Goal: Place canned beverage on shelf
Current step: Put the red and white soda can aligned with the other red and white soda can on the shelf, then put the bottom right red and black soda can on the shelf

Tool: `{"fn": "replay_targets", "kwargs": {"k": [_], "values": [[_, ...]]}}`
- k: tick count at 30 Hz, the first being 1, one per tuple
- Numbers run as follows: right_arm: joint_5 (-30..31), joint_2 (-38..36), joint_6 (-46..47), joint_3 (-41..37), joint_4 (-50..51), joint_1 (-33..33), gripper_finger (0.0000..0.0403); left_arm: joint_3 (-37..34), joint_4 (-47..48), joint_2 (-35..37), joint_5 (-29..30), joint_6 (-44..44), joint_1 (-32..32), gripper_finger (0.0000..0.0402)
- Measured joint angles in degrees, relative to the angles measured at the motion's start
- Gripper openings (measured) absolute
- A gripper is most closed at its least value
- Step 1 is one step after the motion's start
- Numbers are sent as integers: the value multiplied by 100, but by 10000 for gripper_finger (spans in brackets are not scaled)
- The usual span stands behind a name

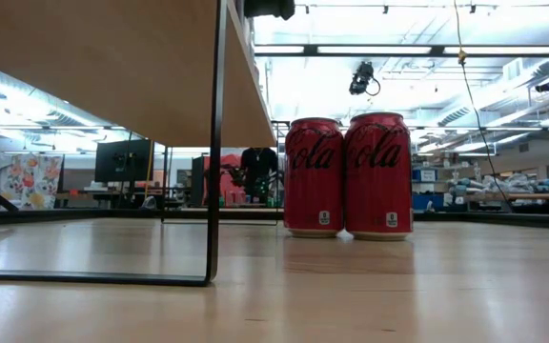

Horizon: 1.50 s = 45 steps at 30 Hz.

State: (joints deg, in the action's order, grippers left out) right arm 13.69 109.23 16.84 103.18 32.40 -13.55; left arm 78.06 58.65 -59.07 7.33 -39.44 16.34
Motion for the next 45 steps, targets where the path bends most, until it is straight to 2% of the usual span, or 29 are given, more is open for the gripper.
{"fn": "replay_targets", "kwargs": {"k": [5, 12, 20, 29, 36, 45], "values": [[9, -231, -9, 0, 157, -60, 376, 0, 194, 0, -11, 2, 0, 388], [22, -638, -9, 0, 391, -98, 375, 0, 1012, -2, 62, -52, 0, 388], [229, -1018, -111, -2, 1594, -96, 375, -2, 1976, -154, 1458, -569, -4, 388], [424, -1117, -193, -130, 3037, -192, 375, -2, 2153, -533, 2249, -407, -15, 388], [271, -1590, -69, -1050, 3097, -209, 375, -2, 2239, -818, 2460, -297, -48, 388], [133, -2587, 103, -3104, 1544, -209, 375, -2, 2207, -844, 2821, -516, -83, 389]]}}
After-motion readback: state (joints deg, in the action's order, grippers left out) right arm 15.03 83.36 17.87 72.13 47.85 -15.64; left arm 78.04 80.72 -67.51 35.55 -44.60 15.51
